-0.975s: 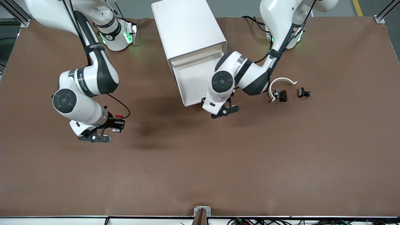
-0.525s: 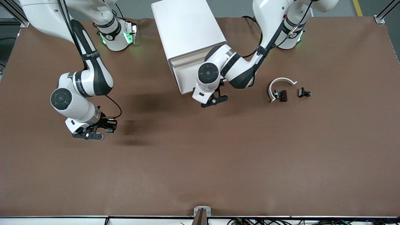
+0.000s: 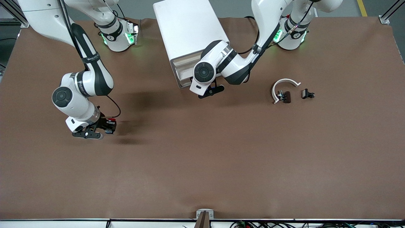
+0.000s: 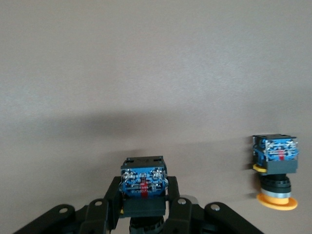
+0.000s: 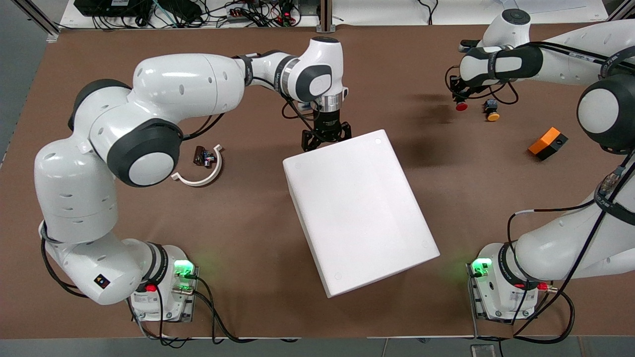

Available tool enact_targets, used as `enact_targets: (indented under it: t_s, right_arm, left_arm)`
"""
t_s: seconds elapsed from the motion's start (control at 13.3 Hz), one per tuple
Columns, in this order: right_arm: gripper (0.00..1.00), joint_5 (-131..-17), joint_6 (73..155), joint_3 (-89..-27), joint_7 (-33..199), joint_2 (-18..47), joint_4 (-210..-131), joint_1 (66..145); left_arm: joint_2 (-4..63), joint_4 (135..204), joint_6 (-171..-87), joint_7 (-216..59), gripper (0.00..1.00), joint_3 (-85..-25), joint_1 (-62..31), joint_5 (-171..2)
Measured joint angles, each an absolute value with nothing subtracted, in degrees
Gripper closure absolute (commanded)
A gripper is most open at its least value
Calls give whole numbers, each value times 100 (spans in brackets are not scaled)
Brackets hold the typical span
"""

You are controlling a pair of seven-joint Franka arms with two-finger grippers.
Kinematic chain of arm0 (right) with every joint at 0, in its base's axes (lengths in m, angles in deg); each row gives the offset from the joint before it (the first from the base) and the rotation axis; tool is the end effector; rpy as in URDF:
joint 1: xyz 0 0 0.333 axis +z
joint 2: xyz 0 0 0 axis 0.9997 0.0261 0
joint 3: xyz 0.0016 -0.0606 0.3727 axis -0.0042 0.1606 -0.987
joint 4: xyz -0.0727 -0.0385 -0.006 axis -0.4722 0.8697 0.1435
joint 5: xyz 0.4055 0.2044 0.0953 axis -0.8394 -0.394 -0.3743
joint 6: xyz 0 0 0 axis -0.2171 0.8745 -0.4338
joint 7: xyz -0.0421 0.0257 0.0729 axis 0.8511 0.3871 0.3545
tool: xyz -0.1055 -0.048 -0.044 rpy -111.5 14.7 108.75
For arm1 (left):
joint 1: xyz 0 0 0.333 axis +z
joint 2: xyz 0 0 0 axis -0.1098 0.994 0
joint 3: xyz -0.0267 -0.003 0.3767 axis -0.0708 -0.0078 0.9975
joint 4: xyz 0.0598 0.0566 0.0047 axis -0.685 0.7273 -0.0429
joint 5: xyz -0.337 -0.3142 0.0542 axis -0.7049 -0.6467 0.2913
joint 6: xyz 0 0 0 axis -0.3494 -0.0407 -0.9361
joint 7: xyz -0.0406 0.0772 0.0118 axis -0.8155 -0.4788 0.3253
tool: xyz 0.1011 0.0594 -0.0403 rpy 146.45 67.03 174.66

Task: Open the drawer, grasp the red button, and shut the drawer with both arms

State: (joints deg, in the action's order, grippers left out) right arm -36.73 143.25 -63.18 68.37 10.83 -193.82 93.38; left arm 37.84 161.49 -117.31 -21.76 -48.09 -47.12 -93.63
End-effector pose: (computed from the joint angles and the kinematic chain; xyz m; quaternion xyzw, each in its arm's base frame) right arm 0.6450 0.0537 0.2310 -0.9988 0.0429 -0.0234 0.0023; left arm 0.4487 -0.5923 0.2707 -0.9515 -0.1686 0.2551 0.0348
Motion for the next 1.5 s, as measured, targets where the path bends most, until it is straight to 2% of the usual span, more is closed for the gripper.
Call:
enact_targets:
  t_s: [0.75, 0.82, 0.9, 0.97, 1.27, 1.5]
  right_arm:
    - [100, -3672, 14698, -6327, 7186, 1362, -19465, 8986]
    - [98, -3672, 14709, -6329, 7186, 1377, -19465, 8986]
    - [27, -3672, 14711, -6331, 7186, 1383, -19465, 8986]
    - [0, -3672, 14711, -6332, 7186, 1386, -19465, 8985]
    - [0, -3672, 14711, -6332, 7186, 1392, -19466, 8959]
    - [0, -3672, 14709, -6335, 7187, 1392, -19465, 8955]
  left_arm:
    - [4110, 16138, -11572, -2171, 0, -5040, -4625, -9937]
    - [4110, 16123, -11568, -2171, 0, -5041, -4567, -9939]
    - [4110, 16096, -11568, -2171, 0, -5039, -4487, -9940]
    - [4110, 16064, -11566, -2171, 0, -5037, -4381, -9937]
    - [3998, 15822, -11233, -2177, 0, -4903, -3815, -9258]
    - [3559, 15548, -10651, -2579, 0, -4864, -2918, -8817]
